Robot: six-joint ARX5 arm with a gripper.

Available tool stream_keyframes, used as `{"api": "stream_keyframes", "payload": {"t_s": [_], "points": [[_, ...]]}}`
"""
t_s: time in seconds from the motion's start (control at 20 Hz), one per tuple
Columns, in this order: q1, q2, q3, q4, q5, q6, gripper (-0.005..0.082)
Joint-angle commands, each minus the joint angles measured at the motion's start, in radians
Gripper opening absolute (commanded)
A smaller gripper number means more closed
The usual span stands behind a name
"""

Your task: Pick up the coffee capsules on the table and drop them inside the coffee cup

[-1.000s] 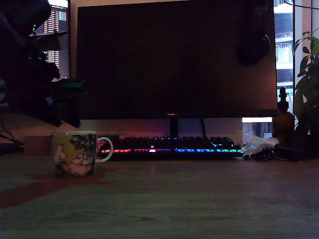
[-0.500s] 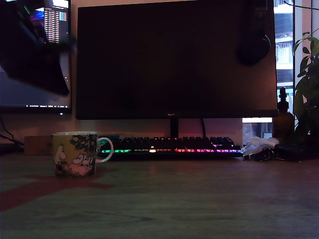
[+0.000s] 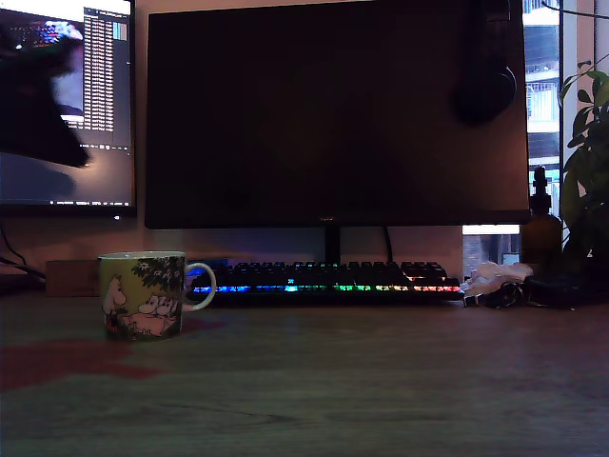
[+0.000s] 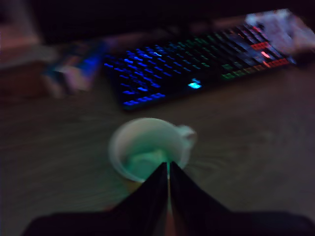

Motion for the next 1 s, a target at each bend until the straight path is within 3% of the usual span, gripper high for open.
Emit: {"api": "stream_keyframes", "payload": {"t_s": [0.0, 0.25, 0.35, 0.5, 0.95], "points": [[0.026, -0.034, -0.047, 0.015, 0.000, -0.021, -0.0020], [0.075, -0.169, -0.158, 0.090, -0.021, -0.091, -0.0020], [0.076, -0.238, -0.208, 0.096, -0.058, -0.094, -0.0020], [0.076, -0.337, -0.273, 0.092, -0.068, -0.121, -0.0020], [0.076, -0.603, -0.301, -0.012, -0.055, -0.134, -0.0020]]}}
